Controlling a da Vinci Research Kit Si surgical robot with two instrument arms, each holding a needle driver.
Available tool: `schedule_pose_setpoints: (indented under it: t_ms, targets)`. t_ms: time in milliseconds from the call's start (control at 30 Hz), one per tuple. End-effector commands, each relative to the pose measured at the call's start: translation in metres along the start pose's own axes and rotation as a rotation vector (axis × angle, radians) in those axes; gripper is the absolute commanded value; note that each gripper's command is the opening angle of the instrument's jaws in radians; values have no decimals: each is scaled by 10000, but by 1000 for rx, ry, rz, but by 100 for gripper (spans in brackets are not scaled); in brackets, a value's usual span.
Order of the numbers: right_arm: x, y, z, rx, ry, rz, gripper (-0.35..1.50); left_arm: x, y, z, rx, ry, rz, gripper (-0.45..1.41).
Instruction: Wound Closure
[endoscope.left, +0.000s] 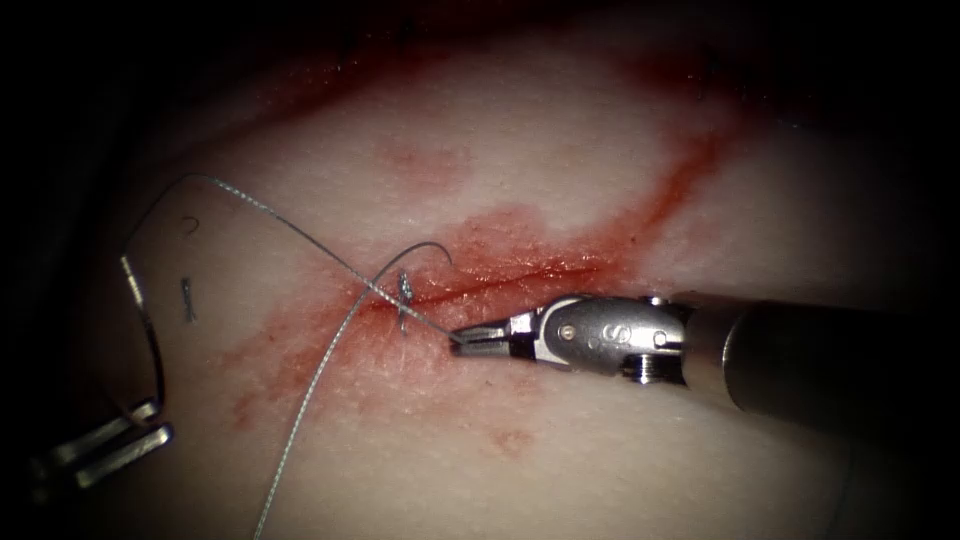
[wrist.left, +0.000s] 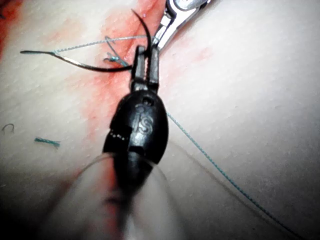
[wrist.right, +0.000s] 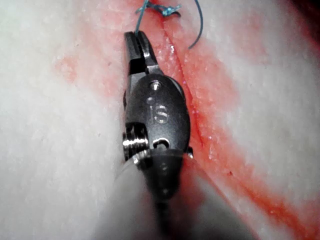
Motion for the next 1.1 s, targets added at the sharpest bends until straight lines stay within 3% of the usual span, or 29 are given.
schedule_pose_setpoints:
  t_ms: [33, 133, 367, 533, 633, 733, 800, 867, 967, 1100]
  targets:
    - [2, -9, 5, 14, -3, 2, -35, -8, 4, 7, 0, 8, -2, -45]
    - [18, -27, -2, 45, -10, 6, -35, -16, 4, 11, -5, 15, 4, -45]
    - [98, -105, -33, 165, 16, 17, -35, -42, 5, 23, -30, 45, 24, -45]
    - [145, -155, -39, 234, 43, 9, -35, -53, 8, 30, -31, 53, 32, -45]
    - [166, -170, -35, 261, 64, 9, -35, -56, 7, 31, -32, 55, 35, -45]
    - [182, -155, -31, 246, 113, 5, -35, -58, 6, 29, -33, 59, 41, -45]
    - [184, -131, -33, 189, 133, -23, 52, -59, 4, 26, -21, 49, 59, -45]
    - [183, -113, -37, 154, 130, -46, 83, -61, 0, 23, -3, 35, 88, -45]
    - [176, -82, -49, 93, 126, -70, 101, -69, -12, 16, 59, -18, 164, -45]
    - [163, -61, -64, 57, 148, -83, 99, -78, -26, 5, 121, -59, 197, -45]
